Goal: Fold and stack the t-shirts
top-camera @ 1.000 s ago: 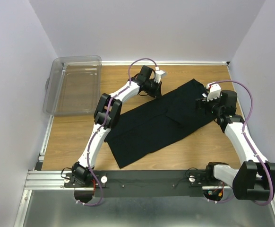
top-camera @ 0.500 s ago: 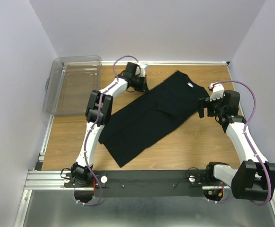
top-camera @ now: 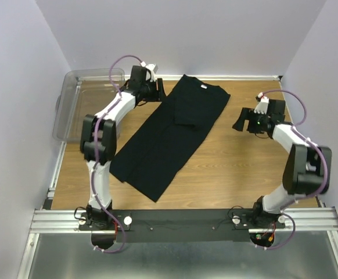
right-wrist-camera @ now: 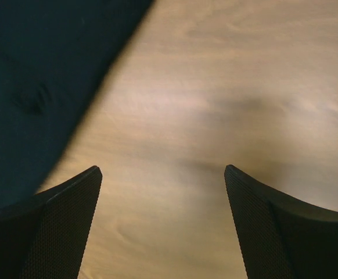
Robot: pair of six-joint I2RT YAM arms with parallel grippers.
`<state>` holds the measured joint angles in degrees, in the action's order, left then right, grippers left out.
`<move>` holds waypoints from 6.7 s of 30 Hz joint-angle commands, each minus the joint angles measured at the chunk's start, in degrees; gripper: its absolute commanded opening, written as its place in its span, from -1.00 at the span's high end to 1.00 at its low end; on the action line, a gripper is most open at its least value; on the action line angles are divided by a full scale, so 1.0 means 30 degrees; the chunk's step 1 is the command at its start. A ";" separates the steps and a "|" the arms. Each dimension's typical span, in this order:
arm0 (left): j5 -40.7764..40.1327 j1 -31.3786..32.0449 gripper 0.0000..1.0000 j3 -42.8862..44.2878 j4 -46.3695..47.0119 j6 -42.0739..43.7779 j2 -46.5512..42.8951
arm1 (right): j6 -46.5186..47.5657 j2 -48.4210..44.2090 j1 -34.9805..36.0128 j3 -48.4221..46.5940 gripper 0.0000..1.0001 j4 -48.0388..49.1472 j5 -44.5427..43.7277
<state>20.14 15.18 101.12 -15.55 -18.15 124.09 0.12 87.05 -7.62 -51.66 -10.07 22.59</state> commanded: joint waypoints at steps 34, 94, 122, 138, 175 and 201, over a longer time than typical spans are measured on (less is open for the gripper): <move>-0.4459 -0.0109 -0.67 -1.9263 0.1872 0.0222 -3.1023 | -0.7817 1.4808 -0.2470 -1.3561 0.67 0.1076 -0.0758; -1.0521 0.9676 -0.11 -2.4684 0.2402 -2.4794 -1.5146 | 1.7332 -0.7686 1.9326 0.6877 -0.93 -0.4643 -0.1085; -1.0933 0.9794 1.00 -2.5676 0.5096 -2.3188 -1.6577 | 1.4229 -0.2621 2.0439 0.6527 -0.05 -0.2416 -0.3424; -1.0083 0.9794 1.00 -2.5478 0.7205 -2.1725 -1.7810 | 1.3964 -0.4460 2.0439 0.4360 0.99 -0.5548 0.1254; -0.7036 0.6220 1.00 0.2327 0.2283 -1.4340 0.3020 | 1.4842 0.1893 0.3359 -0.4225 0.99 -0.4614 0.0995; -0.4607 0.5575 0.75 0.3208 0.3919 -1.3462 0.3901 | 1.3119 0.3738 0.3330 -0.5251 0.67 -0.2977 -0.1026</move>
<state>3.18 33.69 109.93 -8.29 -60.84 135.02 43.53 96.75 3.29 -65.63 -21.98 23.92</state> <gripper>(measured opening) 0.042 0.069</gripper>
